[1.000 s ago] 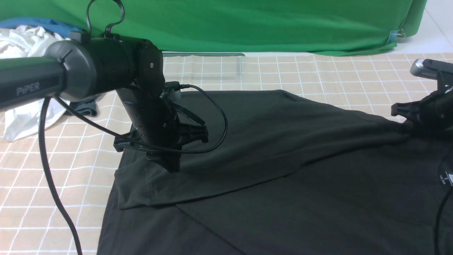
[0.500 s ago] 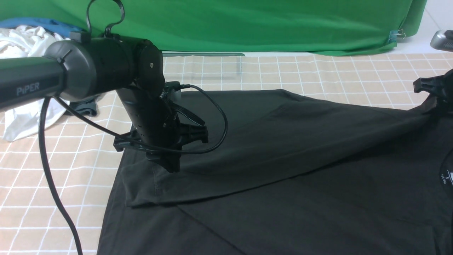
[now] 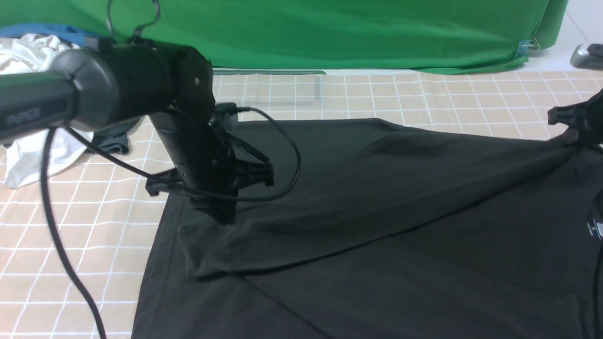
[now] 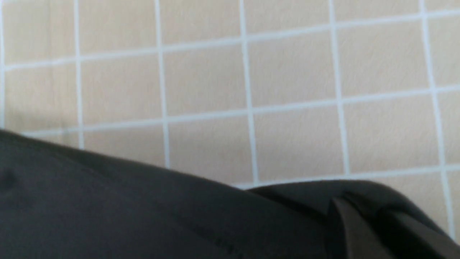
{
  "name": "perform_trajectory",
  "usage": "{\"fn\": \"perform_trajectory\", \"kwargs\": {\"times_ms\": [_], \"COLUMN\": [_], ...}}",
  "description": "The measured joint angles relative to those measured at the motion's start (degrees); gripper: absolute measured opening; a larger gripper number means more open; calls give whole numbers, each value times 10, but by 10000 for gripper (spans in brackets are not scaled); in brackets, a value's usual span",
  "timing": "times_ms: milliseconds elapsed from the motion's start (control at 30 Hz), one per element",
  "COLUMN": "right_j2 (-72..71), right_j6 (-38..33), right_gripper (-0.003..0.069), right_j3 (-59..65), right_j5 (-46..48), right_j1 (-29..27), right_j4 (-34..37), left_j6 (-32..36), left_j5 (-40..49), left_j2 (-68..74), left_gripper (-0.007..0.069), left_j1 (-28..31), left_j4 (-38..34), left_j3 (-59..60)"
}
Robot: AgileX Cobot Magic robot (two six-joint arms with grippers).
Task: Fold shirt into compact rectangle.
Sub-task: 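Grasp the near edge of the shirt at its hem and shoulder corners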
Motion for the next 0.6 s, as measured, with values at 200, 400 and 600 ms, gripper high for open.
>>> {"fn": "perform_trajectory", "kwargs": {"times_ms": [200, 400, 600], "right_j2": [5, 10, -34], "right_j6": [22, 38, 42], "right_gripper": [71, 299, 491], "right_j3": [0, -3, -41], "right_j5": [-41, -38, 146], "right_j1": [0, 0, -1], "right_j4": [-7, -31, -65], "left_j6": [0, -1, -46], "left_j5": [19, 73, 110], "left_j2": [-40, -92, -190], "left_gripper": [13, 13, 13], "left_j1": [0, 0, 0], "left_j4": [0, 1, 3], "left_j3": [0, 2, 85]}}
